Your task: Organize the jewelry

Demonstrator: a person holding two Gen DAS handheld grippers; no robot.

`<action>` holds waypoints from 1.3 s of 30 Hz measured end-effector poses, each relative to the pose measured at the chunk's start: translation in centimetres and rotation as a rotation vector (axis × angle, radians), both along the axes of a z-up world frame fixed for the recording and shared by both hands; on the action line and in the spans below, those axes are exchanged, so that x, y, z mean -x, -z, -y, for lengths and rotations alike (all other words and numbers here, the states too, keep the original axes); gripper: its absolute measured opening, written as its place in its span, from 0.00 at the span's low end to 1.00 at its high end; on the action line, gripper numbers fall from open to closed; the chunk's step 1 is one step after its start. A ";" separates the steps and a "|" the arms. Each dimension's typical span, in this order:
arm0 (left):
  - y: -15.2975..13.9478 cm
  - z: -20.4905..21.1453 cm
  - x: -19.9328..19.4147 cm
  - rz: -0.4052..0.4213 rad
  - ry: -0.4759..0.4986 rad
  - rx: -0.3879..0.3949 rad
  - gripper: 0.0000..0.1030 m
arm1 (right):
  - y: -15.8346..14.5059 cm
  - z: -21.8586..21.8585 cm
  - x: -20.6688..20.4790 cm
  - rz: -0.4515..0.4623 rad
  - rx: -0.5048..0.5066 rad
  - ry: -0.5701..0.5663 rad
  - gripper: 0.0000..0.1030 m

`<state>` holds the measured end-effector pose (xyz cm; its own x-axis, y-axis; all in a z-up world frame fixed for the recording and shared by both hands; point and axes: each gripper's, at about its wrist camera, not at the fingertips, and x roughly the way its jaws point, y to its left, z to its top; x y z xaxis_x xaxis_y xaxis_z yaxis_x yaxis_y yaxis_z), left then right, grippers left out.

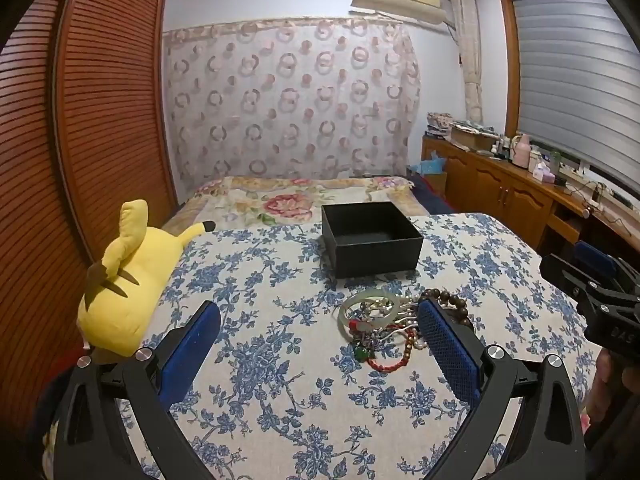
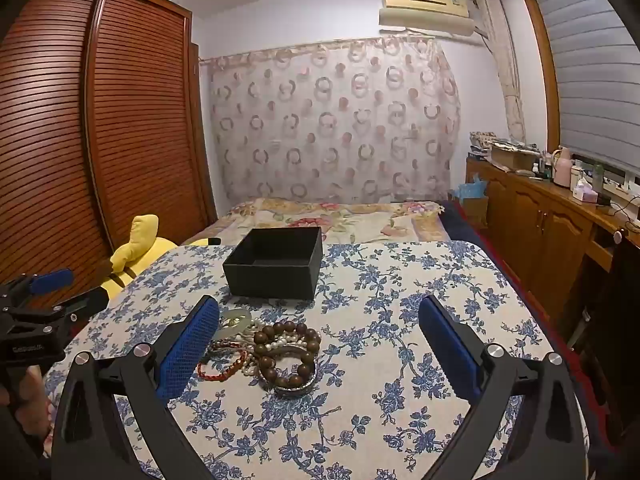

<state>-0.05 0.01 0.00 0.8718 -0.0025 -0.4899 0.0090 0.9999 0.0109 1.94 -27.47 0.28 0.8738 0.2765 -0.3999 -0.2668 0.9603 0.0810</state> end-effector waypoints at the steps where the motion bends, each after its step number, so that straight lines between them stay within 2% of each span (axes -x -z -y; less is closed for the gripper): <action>1: 0.0 0.0 0.0 0.000 0.001 -0.001 0.93 | 0.0 0.0 0.0 -0.002 -0.003 0.000 0.98; 39: -0.8 0.1 -0.1 0.012 0.004 0.002 0.93 | -0.1 -0.1 0.2 0.004 0.000 -0.003 0.98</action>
